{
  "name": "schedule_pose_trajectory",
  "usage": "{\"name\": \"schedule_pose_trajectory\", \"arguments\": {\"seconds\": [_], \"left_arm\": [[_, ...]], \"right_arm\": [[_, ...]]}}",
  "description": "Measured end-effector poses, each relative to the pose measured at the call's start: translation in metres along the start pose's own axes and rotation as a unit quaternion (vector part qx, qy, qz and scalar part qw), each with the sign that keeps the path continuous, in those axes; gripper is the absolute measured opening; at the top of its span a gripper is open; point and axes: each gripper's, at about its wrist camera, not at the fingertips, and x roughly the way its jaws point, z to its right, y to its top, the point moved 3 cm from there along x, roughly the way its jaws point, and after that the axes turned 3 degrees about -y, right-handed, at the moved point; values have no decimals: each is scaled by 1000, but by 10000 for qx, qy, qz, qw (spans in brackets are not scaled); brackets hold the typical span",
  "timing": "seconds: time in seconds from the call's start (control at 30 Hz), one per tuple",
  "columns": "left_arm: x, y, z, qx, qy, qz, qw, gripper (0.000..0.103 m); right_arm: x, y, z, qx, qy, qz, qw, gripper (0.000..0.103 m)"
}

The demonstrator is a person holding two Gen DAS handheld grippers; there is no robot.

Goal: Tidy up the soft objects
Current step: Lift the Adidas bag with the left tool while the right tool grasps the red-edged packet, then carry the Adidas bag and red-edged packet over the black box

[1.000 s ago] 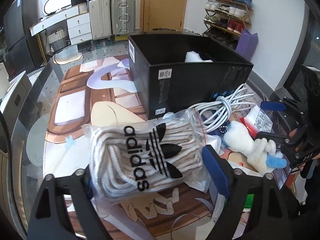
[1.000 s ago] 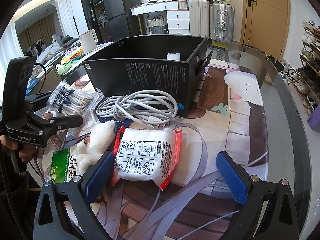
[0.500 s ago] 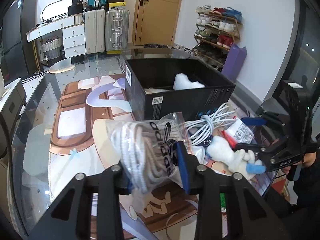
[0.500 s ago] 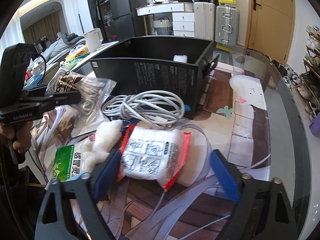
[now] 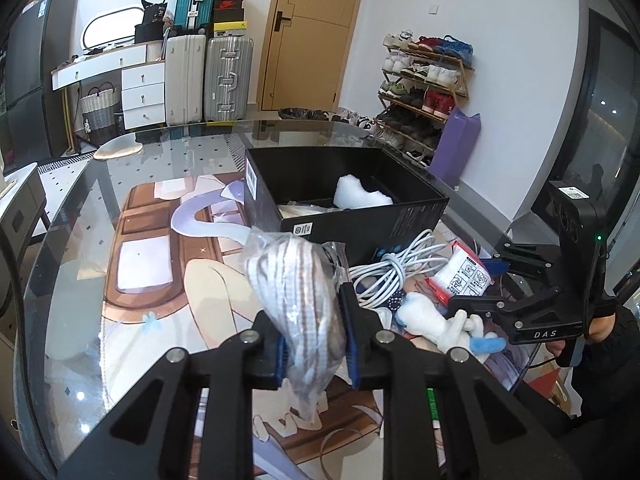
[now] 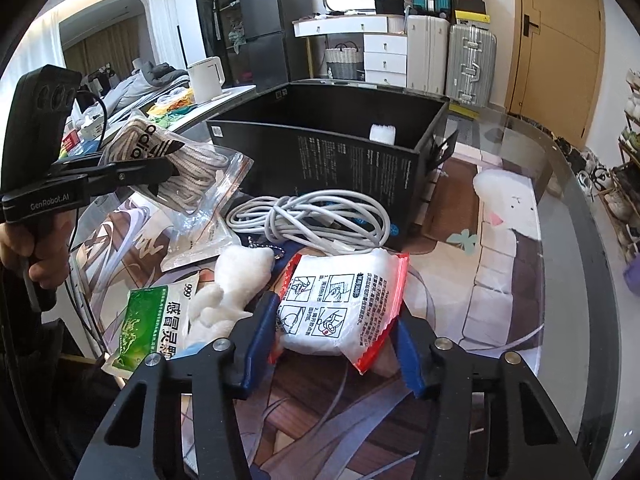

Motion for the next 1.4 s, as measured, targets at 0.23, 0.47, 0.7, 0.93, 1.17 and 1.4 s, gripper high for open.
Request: {"name": "schedule_pose_trajectory", "arguments": {"seconds": [0.23,0.47,0.7,0.93,1.17,1.4], "left_arm": [[-15,7,5,36,-76,206,9998,20],[-30,15,11,80,-67,472,9988,20],[-41,24,15,94,-47,681,9976,20],[-45,34,15,98,30,821,9966,20],[-43,51,18,108,103,988,9950,20],[-36,69,23,198,159,1101,9936,20]], "right_arm": [[-17,1,5,40,-61,163,9998,55],[-40,10,9,81,-80,462,9989,53],[-57,19,9,87,-56,757,9971,52],[-73,29,7,89,-96,1049,9944,52],[-81,47,2,62,-136,1284,9916,52],[-82,71,0,18,-175,1425,9896,52]]}}
